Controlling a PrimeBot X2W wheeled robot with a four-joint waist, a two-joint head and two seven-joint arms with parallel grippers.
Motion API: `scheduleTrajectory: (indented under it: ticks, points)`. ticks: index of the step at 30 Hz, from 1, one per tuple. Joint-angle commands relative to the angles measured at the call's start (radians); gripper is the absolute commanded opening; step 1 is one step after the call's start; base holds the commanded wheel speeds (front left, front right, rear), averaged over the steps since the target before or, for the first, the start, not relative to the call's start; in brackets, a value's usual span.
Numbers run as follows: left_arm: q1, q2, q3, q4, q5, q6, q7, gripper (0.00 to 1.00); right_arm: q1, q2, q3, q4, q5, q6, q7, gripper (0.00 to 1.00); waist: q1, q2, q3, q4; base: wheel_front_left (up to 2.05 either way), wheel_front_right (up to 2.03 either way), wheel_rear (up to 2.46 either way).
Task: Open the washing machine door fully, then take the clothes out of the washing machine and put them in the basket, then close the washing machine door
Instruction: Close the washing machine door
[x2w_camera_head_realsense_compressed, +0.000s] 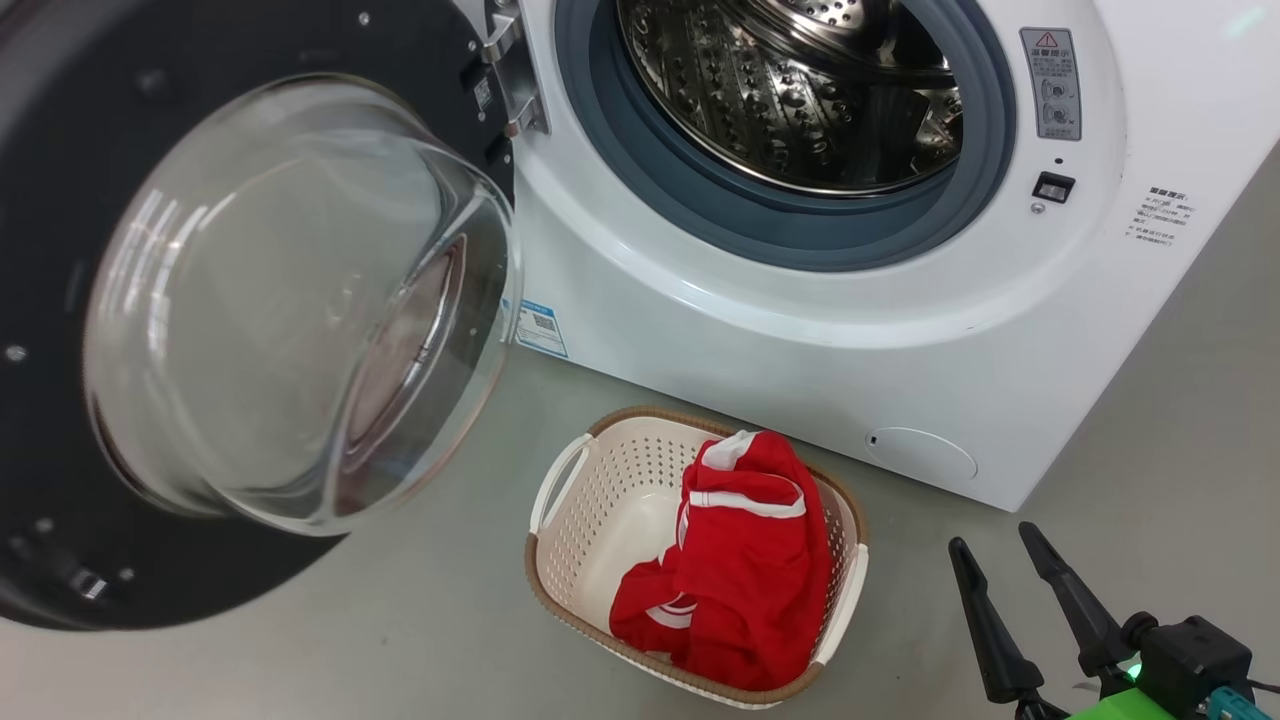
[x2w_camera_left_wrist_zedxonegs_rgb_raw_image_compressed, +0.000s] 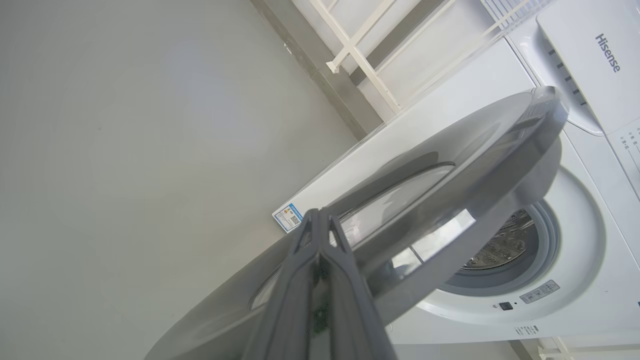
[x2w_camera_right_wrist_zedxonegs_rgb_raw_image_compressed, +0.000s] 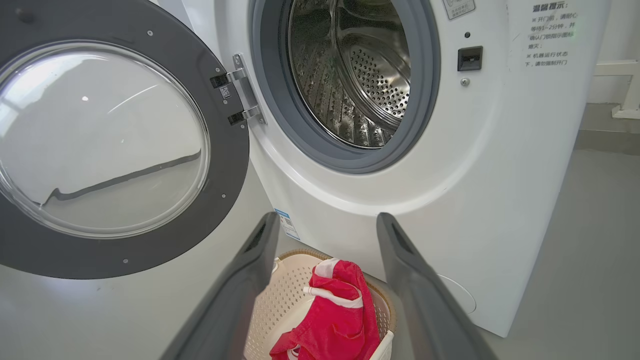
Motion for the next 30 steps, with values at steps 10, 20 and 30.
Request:
scheduleTrajectory:
  ticks: [10, 20, 30]
  points:
    - [0.105, 0.012, -0.069, -0.255, -0.113, -0.007, 0.081, 0.00, -0.024, -0.007, 0.011, -0.027, -0.017, 0.008, -0.006, 1.00, 0.0000, 0.0000, -0.010, 0.004, 0.00, 0.00, 0.00]
    - [0.165, 0.002, -0.160, -0.452, -0.174, -0.007, 0.105, 0.00, -0.024, -0.006, 0.006, -0.028, -0.016, 0.008, -0.006, 1.00, 0.0000, 0.0000, -0.018, -0.010, 0.00, 0.00, 0.00]
    - [0.192, -0.008, -0.242, -0.578, -0.206, -0.007, 0.089, 0.00, -0.020, -0.007, 0.007, -0.029, -0.015, 0.008, -0.006, 1.00, 0.0000, 0.0000, -0.025, -0.036, 0.00, 0.00, 0.00]
